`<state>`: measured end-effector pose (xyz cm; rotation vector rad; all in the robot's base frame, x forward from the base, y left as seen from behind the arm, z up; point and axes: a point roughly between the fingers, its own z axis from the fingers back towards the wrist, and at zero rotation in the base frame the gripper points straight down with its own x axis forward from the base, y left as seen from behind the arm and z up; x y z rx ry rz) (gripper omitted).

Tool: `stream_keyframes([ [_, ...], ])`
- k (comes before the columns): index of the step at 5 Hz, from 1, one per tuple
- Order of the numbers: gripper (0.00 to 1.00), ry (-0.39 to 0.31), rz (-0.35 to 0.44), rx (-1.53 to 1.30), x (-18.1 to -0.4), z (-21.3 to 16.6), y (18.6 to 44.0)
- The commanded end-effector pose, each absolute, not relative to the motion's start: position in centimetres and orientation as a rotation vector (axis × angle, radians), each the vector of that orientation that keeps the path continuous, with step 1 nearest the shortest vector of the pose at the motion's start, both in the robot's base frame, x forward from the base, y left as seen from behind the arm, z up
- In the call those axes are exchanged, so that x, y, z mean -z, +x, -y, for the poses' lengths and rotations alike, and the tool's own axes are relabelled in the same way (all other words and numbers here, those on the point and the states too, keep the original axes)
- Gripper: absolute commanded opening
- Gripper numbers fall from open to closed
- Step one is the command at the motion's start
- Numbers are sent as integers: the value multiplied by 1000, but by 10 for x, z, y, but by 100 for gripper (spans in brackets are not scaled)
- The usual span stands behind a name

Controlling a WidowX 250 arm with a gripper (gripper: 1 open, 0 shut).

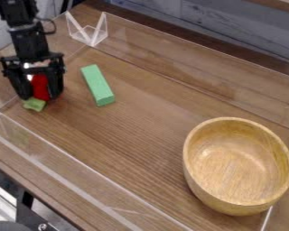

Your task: Move the red object to the left side of the table

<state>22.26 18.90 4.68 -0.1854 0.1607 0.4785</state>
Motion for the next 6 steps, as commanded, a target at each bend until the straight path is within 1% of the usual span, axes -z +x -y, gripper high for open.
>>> stream_keyframes([
  [1, 100, -187, -70, -495, -91, -171, 223],
  [2, 100, -205, -35, -503, -117, -146, 224],
  [3, 100, -219, -24, -454, -115, -127, 236],
  [4, 100, -224, -18, -389, -106, -103, 244],
  [5, 100, -226, -12, -343, -103, -96, 248],
  [6, 100, -216, 1, -277, -103, -99, 245],
])
